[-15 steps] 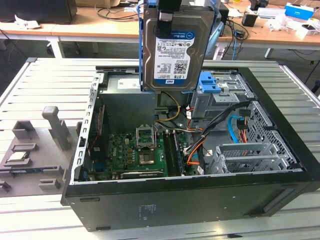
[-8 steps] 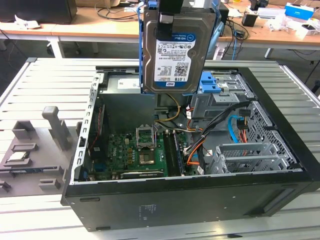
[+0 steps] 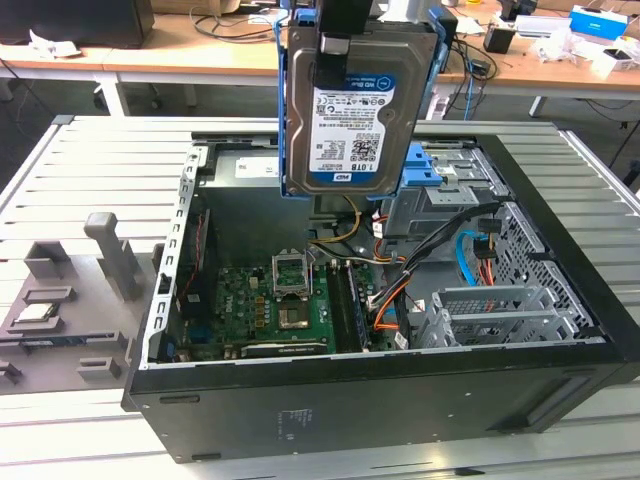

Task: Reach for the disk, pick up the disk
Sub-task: 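Pick up the disk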

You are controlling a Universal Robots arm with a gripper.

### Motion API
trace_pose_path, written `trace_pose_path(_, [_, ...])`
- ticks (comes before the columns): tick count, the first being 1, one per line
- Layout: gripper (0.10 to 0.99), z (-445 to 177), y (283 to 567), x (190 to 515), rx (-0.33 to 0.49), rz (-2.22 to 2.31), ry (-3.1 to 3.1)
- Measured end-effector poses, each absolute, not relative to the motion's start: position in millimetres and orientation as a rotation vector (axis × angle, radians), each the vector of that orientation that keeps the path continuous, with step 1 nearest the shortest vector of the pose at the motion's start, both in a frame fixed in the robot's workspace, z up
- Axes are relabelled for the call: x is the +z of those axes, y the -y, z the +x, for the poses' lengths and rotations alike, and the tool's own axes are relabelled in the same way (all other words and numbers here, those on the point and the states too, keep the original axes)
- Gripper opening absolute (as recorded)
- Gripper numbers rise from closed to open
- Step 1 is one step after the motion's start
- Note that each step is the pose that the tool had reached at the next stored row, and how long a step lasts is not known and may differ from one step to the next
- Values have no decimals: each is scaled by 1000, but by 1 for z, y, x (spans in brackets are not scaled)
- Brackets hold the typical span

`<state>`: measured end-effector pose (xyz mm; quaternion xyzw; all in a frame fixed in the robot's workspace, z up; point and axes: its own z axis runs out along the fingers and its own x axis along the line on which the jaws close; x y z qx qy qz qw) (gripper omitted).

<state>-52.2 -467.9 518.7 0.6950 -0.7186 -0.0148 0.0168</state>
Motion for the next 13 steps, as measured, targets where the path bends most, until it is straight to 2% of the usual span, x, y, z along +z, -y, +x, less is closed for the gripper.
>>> trace_pose_path(13, [365,-52,487,519,-46,2160,2234])
